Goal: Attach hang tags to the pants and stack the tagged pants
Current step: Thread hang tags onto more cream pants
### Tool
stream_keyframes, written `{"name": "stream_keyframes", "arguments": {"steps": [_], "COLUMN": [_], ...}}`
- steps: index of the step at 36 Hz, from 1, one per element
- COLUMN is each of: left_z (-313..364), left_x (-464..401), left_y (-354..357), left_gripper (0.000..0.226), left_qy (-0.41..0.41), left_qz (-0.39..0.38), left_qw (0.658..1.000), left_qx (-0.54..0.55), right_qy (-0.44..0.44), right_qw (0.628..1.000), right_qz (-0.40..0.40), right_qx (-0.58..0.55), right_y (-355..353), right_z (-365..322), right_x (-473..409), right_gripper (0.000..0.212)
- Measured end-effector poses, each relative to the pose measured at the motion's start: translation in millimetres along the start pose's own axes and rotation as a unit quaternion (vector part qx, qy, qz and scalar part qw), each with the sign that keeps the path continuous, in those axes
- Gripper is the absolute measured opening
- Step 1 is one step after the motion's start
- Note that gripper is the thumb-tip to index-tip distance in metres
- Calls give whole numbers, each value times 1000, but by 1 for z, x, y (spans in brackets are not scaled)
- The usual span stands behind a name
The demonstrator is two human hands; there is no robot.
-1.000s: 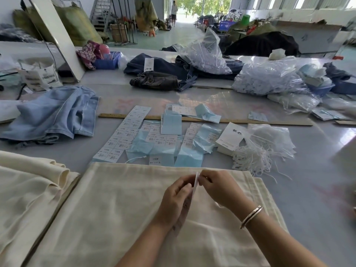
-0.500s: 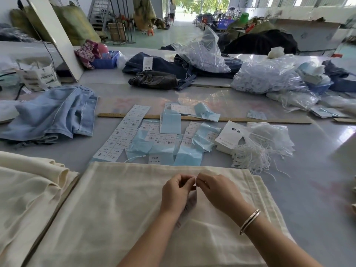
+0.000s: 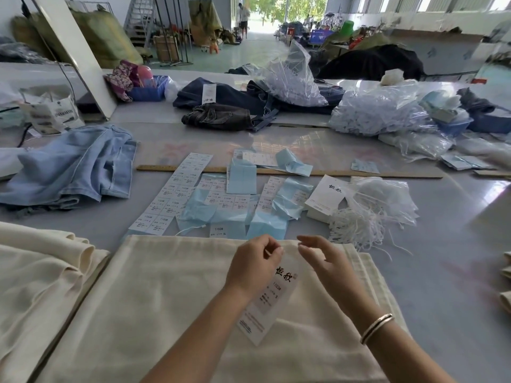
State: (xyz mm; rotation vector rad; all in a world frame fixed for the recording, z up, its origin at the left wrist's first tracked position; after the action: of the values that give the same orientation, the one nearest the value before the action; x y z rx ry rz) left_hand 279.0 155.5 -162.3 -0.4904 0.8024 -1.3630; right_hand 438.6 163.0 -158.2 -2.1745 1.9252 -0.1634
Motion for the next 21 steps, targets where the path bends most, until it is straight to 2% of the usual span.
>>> {"name": "stream_keyframes", "arguments": {"steps": [3, 6, 8, 11, 14, 17, 21], "left_z": [18, 21, 19, 2, -14, -14, -9], "left_x": [-3, -3, 0, 10, 22, 27, 26], "left_y": [4, 14, 23, 34, 38, 39, 42], "left_gripper": [13, 8, 6, 7, 13, 21, 19], "left_qy": [-2, -58, -69, -81, -80, -65, -74], "left_qz": [-31, -63, -93, -127, -117, -98, -106], "left_qw": [994, 974, 966, 977, 987, 991, 990], "left_qx": [104, 210, 231, 150, 74, 56, 51], "right_qy": [-25, 12, 51, 105, 192, 286, 358], "right_qw": [1000, 997, 988, 969, 965, 949, 933], "right_qz": [-4, 24, 65, 140, 169, 132, 24], "right_qx": [-14, -79, -129, -174, -58, 19, -34], "right_y": [3, -7, -31, -93, -148, -164, -145], "right_z": [-8, -2, 6, 17, 37, 59, 66], "right_x": [4, 11, 15, 16, 18, 24, 27], "right_gripper": [9, 15, 16, 17, 22, 27, 22]}}
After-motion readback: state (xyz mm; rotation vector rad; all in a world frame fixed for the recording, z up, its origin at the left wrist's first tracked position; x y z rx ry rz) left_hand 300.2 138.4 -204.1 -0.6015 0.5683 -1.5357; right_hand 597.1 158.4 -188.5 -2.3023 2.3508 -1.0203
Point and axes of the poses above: each hand's wrist, its own x-axis away from the middle knuckle, its own y-axis out of the palm, z = x × y, the point moved 5 cm from there along -x, towards the middle knuckle, and after that the axes turned 13 degrees about -x, right-handed, at the moved point
